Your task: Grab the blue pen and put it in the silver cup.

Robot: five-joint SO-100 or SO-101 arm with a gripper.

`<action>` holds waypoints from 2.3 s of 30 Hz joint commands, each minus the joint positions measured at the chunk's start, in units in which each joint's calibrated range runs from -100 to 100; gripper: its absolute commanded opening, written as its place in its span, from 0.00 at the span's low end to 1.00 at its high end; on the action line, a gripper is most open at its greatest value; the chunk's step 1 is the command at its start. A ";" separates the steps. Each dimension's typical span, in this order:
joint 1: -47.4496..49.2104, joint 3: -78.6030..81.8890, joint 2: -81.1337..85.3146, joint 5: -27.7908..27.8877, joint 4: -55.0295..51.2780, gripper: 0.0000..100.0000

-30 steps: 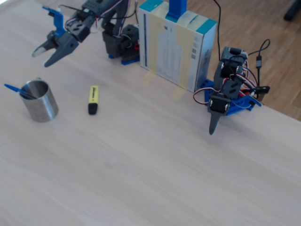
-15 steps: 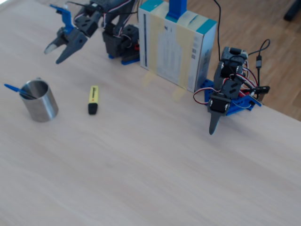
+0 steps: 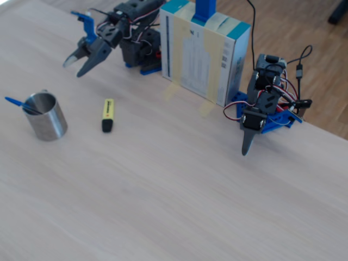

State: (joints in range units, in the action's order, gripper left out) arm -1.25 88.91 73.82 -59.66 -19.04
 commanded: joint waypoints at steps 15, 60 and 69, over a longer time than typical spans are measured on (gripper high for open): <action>-0.40 6.65 14.71 -1.45 -12.75 0.34; 0.29 10.91 23.85 -3.06 -51.79 0.31; 0.73 10.91 23.85 -3.01 -55.13 0.31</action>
State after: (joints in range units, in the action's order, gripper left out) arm -0.42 98.92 98.08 -62.38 -73.18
